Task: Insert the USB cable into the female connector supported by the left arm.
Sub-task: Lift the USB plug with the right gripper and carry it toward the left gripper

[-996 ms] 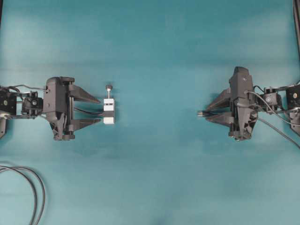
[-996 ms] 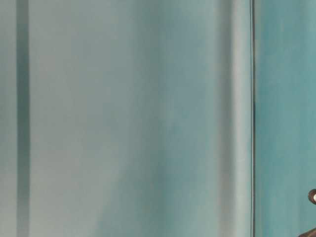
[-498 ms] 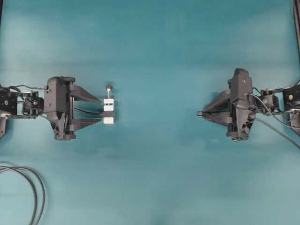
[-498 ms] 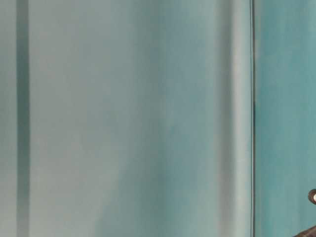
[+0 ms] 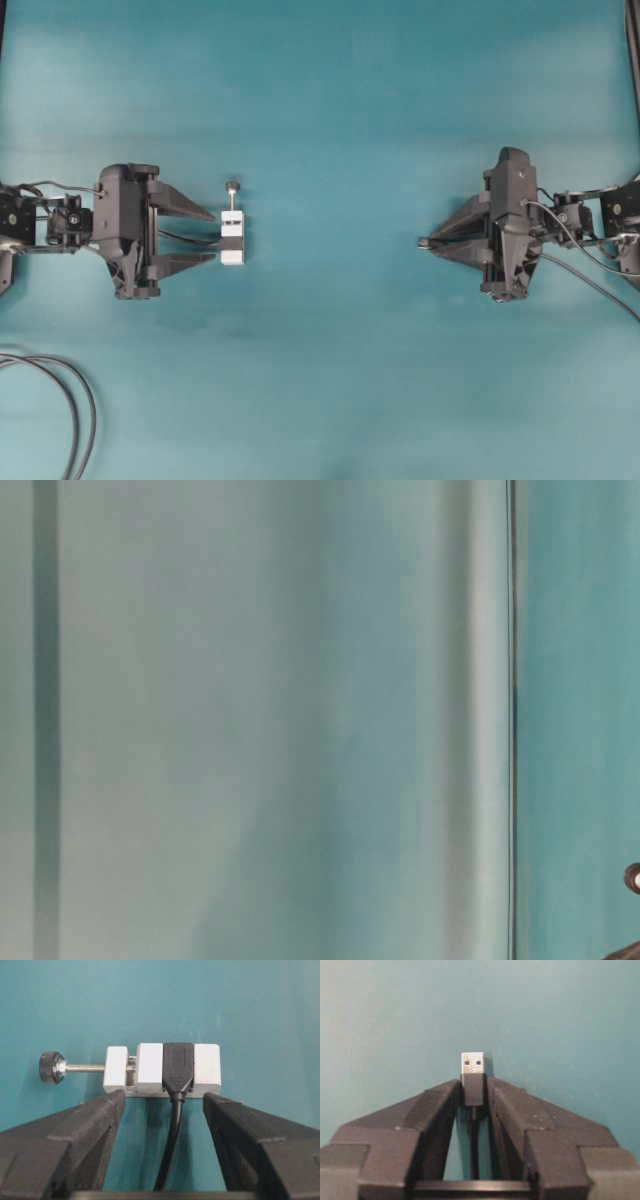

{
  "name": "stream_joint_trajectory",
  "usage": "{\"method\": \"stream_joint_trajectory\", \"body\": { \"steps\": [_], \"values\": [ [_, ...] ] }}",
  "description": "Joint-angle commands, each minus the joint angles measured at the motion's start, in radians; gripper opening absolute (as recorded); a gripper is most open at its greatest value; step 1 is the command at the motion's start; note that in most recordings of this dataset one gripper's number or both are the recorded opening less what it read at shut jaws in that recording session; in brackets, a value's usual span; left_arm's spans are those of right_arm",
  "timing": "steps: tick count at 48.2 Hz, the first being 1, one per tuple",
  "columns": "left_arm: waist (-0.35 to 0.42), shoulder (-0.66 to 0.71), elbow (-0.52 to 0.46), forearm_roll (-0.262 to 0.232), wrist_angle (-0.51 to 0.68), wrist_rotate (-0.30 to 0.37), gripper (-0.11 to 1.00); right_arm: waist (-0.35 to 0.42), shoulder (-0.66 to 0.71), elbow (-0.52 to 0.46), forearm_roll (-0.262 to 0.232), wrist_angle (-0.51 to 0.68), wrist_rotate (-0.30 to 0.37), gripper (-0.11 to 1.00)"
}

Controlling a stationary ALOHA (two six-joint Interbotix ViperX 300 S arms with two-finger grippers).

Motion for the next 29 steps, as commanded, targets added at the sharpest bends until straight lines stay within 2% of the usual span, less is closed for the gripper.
{"method": "stream_joint_trajectory", "body": {
  "steps": [1,9,19,24,29],
  "values": [
    [0.002,-0.006,-0.003,-0.002,-0.005,0.002,0.76,0.012,-0.017,-0.005,-0.005,-0.003,-0.003,0.32],
    [0.002,-0.008,-0.005,-0.002,-0.005,0.002,0.76,0.012,-0.029,0.0,-0.031,0.002,-0.003,0.28],
    [0.002,-0.008,-0.008,-0.002,-0.005,0.003,0.76,0.012,-0.041,-0.005,-0.031,0.034,-0.009,0.27],
    [0.002,-0.008,-0.012,-0.002,-0.005,0.003,0.76,0.012,-0.06,-0.015,-0.032,0.061,-0.031,0.26],
    [0.002,-0.008,-0.012,-0.002,-0.005,0.003,0.76,0.012,-0.086,-0.029,-0.032,0.124,-0.083,0.23]
  ]
}}
